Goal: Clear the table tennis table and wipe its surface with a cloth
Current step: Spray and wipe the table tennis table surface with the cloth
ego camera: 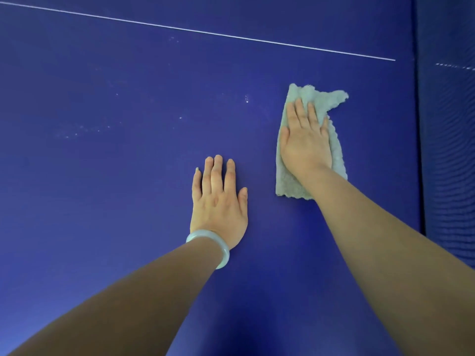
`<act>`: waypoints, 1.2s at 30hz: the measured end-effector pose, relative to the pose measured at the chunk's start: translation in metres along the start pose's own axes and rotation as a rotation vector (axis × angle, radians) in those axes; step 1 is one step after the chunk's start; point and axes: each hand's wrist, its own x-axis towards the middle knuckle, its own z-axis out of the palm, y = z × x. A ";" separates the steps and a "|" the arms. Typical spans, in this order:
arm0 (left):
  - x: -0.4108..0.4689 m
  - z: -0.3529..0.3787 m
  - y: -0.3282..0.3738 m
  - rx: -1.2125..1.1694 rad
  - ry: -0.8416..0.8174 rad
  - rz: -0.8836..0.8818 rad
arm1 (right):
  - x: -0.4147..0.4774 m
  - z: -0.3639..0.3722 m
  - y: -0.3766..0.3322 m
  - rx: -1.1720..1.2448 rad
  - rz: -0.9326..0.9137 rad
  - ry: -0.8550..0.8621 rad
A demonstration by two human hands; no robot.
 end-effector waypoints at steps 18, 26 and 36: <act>-0.019 -0.016 -0.155 -0.043 -0.001 0.042 | -0.022 0.003 -0.025 -0.023 0.270 0.025; -0.019 -0.013 -0.169 0.009 -0.041 0.042 | 0.024 0.010 -0.079 -0.013 -0.053 -0.049; -0.016 -0.015 -0.171 -0.025 -0.043 0.049 | 0.092 0.001 -0.057 0.020 0.337 0.038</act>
